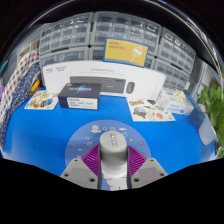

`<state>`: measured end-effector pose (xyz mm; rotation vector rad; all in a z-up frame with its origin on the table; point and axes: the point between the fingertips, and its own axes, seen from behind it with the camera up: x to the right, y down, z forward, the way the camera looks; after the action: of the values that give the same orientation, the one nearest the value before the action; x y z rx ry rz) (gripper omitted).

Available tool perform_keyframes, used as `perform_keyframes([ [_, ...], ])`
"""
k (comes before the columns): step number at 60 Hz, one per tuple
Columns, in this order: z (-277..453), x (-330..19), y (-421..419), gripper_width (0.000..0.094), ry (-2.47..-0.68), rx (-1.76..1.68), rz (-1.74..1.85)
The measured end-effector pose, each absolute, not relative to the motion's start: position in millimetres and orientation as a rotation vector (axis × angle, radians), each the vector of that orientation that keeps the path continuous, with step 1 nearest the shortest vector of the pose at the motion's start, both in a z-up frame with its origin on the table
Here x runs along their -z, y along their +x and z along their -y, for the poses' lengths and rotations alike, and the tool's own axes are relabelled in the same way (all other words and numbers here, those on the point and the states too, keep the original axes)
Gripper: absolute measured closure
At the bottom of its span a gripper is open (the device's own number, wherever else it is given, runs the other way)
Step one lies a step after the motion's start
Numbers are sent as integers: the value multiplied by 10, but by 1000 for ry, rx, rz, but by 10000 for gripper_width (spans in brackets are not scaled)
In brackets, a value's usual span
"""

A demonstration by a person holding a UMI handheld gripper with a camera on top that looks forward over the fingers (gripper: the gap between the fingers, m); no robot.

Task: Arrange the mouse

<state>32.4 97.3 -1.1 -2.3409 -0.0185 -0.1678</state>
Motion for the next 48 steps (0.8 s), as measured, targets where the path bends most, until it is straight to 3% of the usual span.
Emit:
perform_keyframes([
  [6,-971,31,309,523,-2341,157,-33],
  [13,-944,70,313,376,-2370,137,-83],
  [16,-940,24,334,231,-2376,145,-92],
  [17,-940,2,325,146,-2377,144,-88],
  [19,-950,-71,311,74,-2372,144,-80],
  [39,-946,-1546,-426,54,-2203,45,-36],
  [48,-809,-2001,-815,55,-2174,-16,-23],
])
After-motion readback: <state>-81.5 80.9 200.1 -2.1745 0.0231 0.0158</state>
